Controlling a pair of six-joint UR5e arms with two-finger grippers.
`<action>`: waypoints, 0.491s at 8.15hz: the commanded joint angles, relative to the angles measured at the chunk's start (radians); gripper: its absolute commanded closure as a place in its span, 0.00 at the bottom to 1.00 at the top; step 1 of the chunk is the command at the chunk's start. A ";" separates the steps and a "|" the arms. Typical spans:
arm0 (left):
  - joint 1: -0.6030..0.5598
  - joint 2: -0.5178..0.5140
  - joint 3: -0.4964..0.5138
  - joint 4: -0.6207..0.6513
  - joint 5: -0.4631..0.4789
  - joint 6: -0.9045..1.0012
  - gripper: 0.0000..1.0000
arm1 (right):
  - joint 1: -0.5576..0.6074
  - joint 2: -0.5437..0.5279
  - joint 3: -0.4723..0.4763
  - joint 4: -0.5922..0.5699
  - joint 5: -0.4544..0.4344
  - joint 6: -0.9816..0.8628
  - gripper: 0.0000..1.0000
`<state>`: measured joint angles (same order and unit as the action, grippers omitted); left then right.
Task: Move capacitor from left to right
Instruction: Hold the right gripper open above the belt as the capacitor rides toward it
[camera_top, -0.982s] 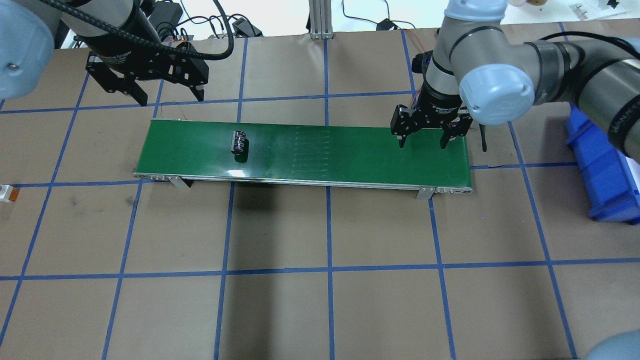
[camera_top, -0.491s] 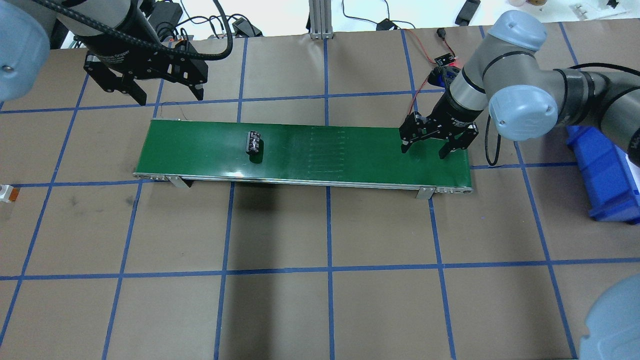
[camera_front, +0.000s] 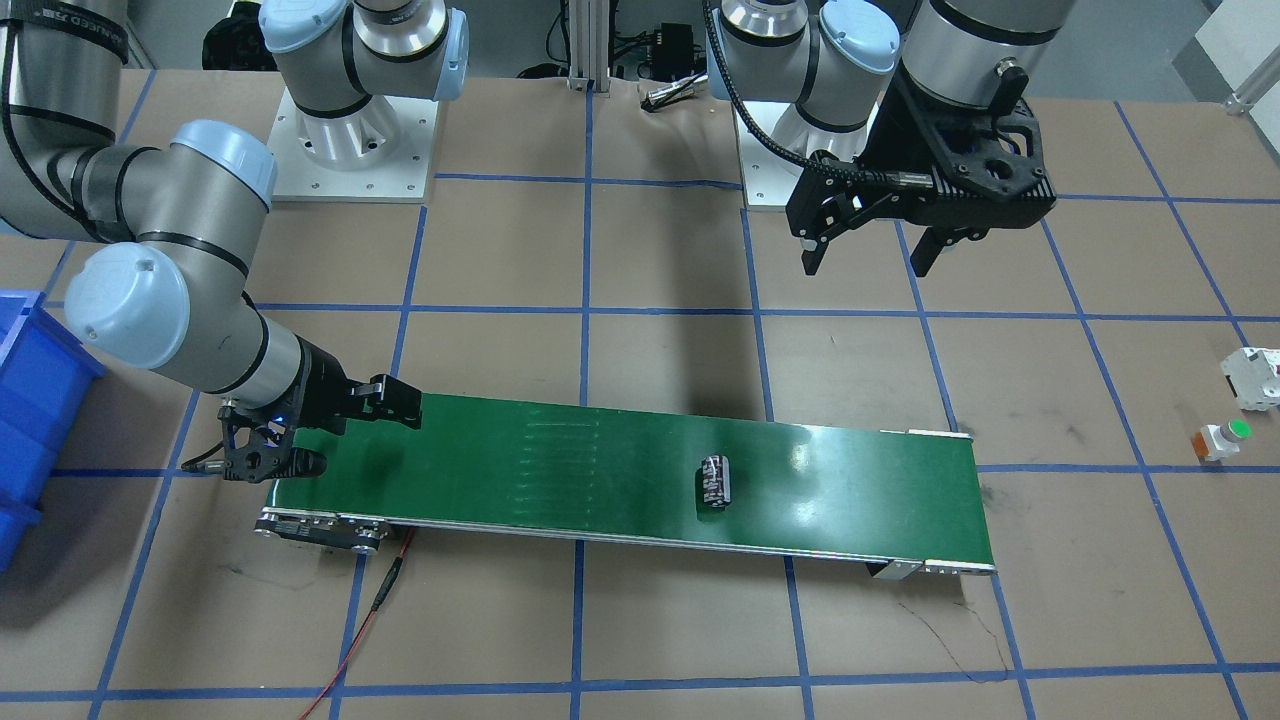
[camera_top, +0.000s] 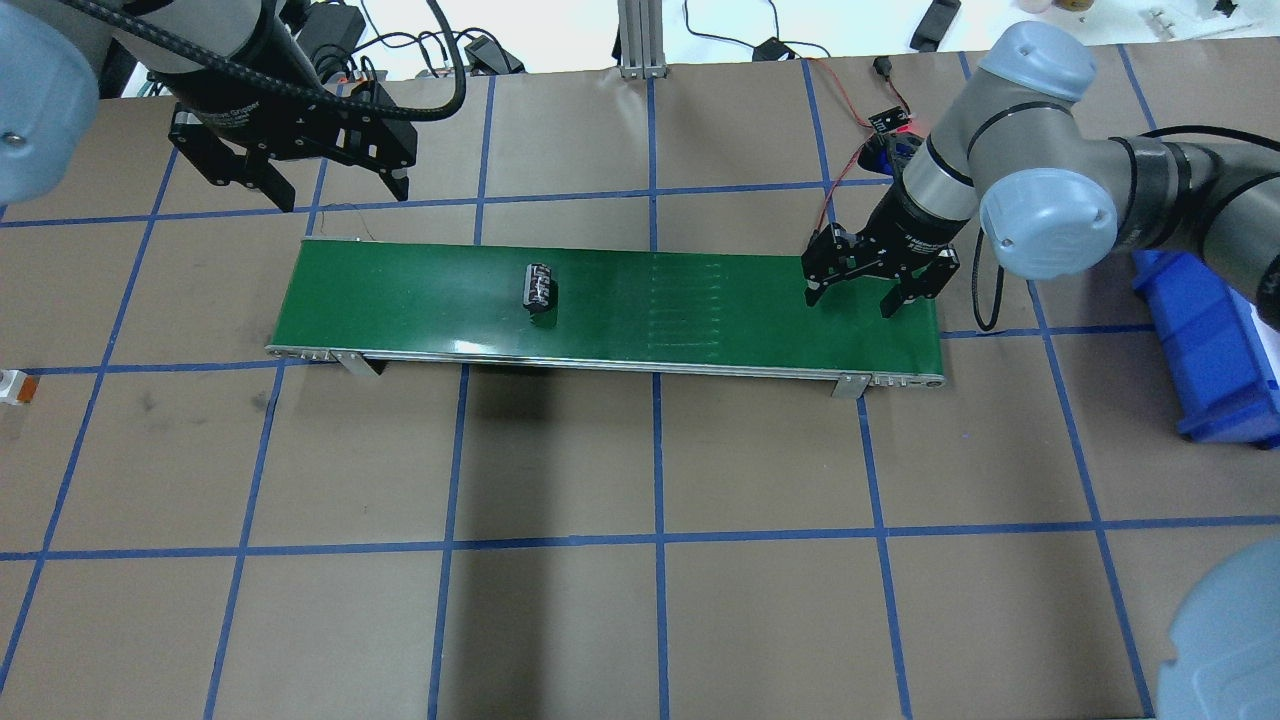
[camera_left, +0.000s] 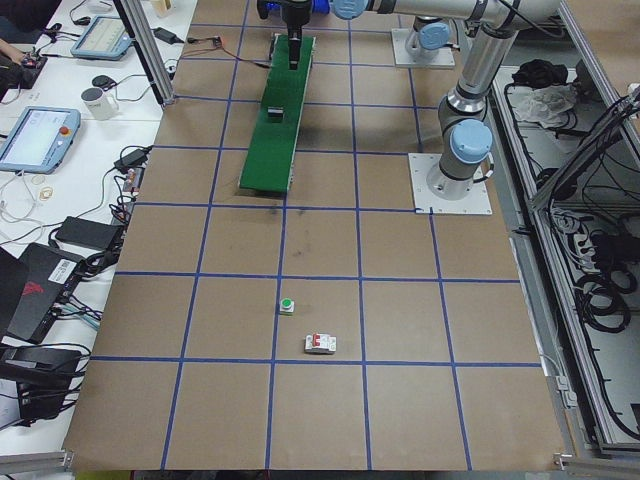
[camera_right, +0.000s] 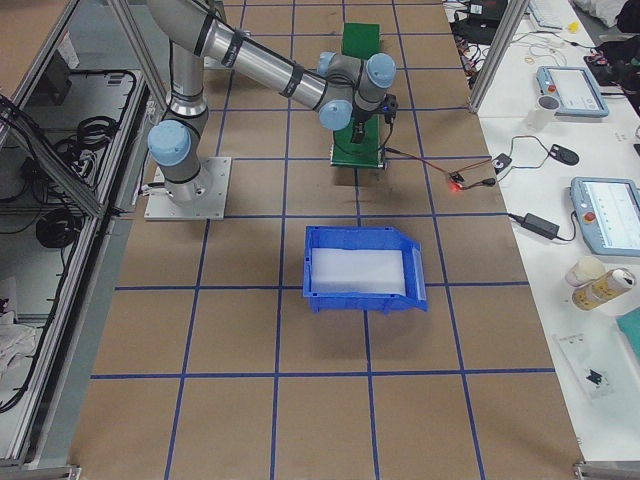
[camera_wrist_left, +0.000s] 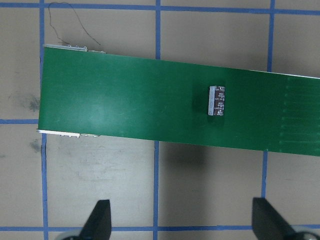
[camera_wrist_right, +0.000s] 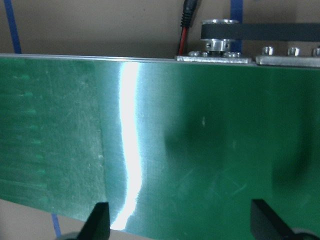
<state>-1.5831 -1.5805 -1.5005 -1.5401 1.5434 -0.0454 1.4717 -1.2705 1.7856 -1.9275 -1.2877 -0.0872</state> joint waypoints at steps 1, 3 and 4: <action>0.000 -0.001 -0.001 0.000 -0.002 0.001 0.00 | -0.001 0.005 -0.002 -0.036 0.010 -0.061 0.00; 0.000 -0.001 -0.001 0.000 -0.002 -0.001 0.00 | -0.002 0.031 -0.002 -0.071 -0.010 -0.128 0.00; 0.000 0.001 -0.001 0.000 -0.002 -0.001 0.00 | -0.001 0.033 0.000 -0.070 -0.010 -0.125 0.00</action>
<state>-1.5831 -1.5814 -1.5017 -1.5401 1.5422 -0.0453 1.4704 -1.2485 1.7841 -1.9831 -1.2895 -0.1953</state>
